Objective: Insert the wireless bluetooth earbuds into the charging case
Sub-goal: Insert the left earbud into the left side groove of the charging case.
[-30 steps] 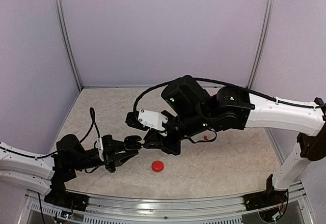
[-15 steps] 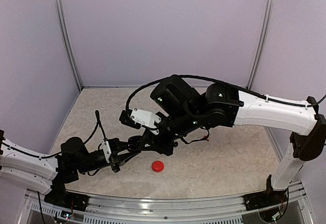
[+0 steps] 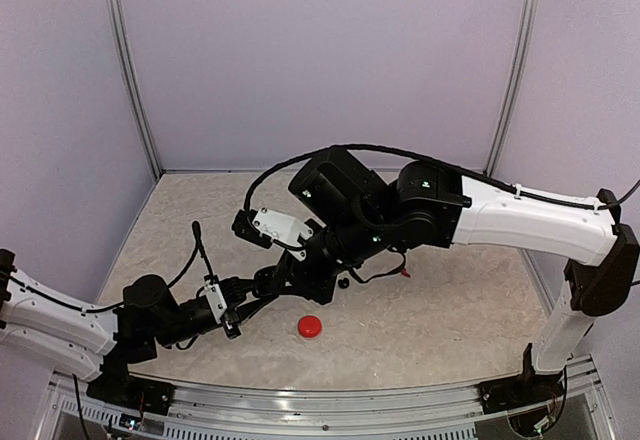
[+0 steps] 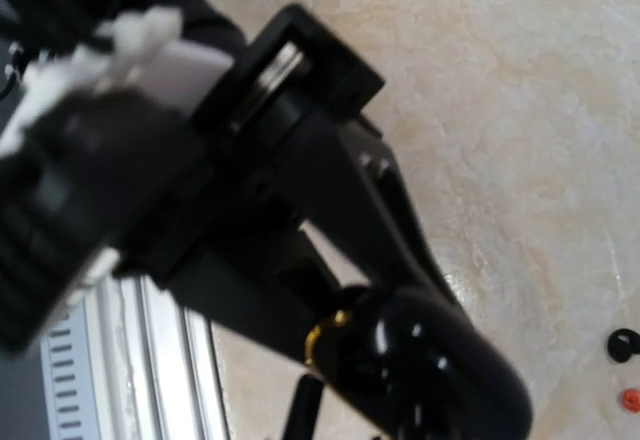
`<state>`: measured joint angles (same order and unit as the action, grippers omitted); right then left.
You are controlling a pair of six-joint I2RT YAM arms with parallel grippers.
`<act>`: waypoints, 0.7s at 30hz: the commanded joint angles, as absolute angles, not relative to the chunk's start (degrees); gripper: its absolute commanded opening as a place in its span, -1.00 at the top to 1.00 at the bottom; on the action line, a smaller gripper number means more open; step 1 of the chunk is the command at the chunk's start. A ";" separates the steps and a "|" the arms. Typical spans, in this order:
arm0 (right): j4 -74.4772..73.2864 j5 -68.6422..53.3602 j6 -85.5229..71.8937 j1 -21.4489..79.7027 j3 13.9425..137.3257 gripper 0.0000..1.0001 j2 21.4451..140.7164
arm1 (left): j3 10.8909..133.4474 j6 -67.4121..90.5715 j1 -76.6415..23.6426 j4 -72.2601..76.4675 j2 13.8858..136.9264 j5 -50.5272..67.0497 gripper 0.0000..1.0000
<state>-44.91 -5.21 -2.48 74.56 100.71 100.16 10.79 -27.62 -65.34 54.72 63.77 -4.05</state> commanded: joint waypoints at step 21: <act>-45.33 -2.20 -9.56 73.59 104.53 0.79 103.21 | 12.87 -32.23 -68.52 62.20 66.75 -12.59 1.00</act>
